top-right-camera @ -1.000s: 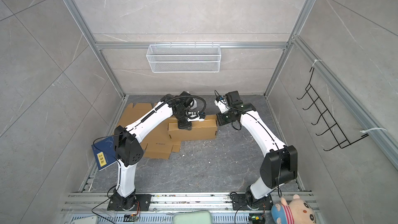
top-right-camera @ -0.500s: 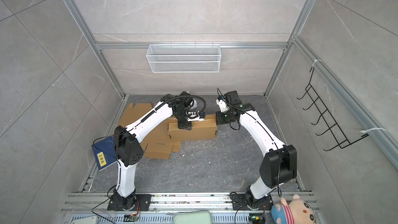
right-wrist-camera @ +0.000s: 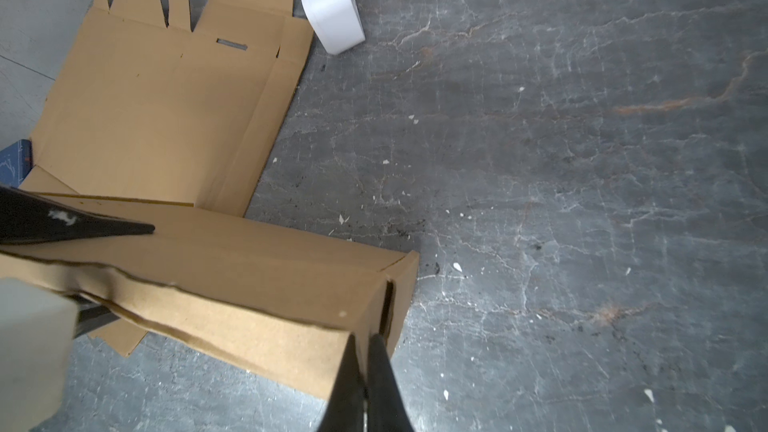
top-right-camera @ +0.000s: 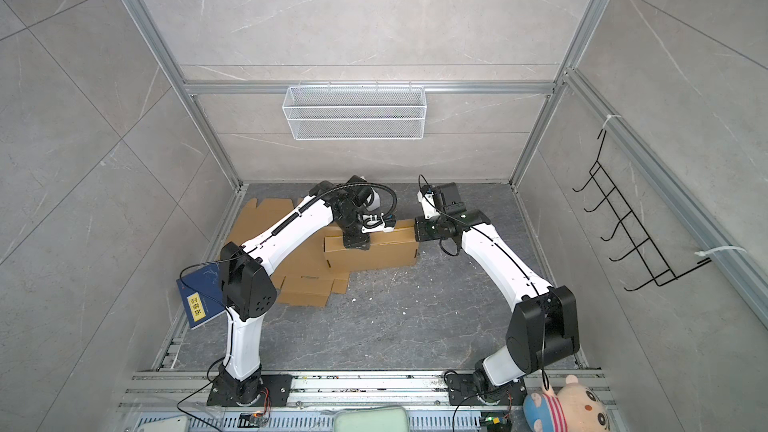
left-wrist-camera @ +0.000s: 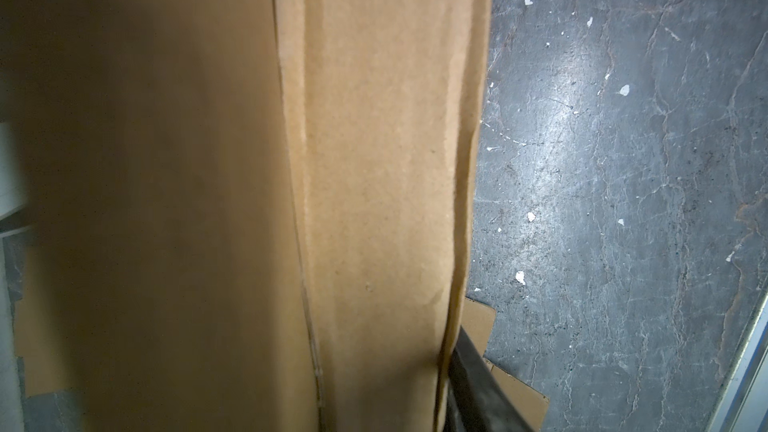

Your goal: Fold the paper box

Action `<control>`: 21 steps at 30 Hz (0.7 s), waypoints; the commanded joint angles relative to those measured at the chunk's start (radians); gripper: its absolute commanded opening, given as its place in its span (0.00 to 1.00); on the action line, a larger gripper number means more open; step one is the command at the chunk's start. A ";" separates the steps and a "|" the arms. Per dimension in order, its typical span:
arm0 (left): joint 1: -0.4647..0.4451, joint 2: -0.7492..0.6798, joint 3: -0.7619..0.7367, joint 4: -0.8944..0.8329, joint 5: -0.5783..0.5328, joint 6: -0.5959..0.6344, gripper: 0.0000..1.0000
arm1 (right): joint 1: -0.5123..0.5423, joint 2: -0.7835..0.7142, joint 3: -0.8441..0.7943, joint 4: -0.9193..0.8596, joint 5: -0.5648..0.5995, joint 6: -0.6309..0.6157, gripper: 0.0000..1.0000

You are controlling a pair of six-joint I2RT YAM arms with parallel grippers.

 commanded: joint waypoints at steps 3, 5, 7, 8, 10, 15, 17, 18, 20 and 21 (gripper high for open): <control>-0.002 0.042 -0.043 0.050 0.021 0.006 0.43 | 0.025 0.020 -0.050 -0.011 -0.011 -0.001 0.00; 0.000 0.034 -0.041 0.065 0.005 0.001 0.45 | 0.023 0.017 -0.049 -0.011 -0.010 -0.001 0.00; 0.003 0.026 -0.032 0.075 -0.011 -0.003 0.47 | 0.024 0.018 -0.046 -0.013 -0.008 -0.006 0.00; 0.004 0.025 -0.023 0.075 -0.015 -0.006 0.48 | 0.023 0.019 -0.043 -0.015 -0.006 -0.008 0.00; 0.008 0.018 -0.005 0.072 -0.013 -0.016 0.51 | 0.024 0.021 -0.039 -0.020 -0.001 -0.012 0.00; 0.018 -0.017 0.020 0.067 0.025 -0.029 0.60 | 0.024 0.027 -0.038 -0.029 0.007 -0.020 0.00; 0.023 -0.040 0.018 0.078 0.048 -0.040 0.62 | 0.023 0.025 -0.037 -0.029 0.008 -0.021 0.00; 0.026 -0.051 0.019 0.083 0.058 -0.045 0.63 | 0.025 0.025 -0.036 -0.029 0.009 -0.022 0.00; 0.030 -0.069 0.019 0.089 0.074 -0.052 0.64 | 0.024 0.025 -0.034 -0.032 0.009 -0.024 0.00; 0.033 -0.081 0.020 0.091 0.085 -0.054 0.64 | 0.024 0.026 -0.033 -0.033 0.011 -0.024 0.00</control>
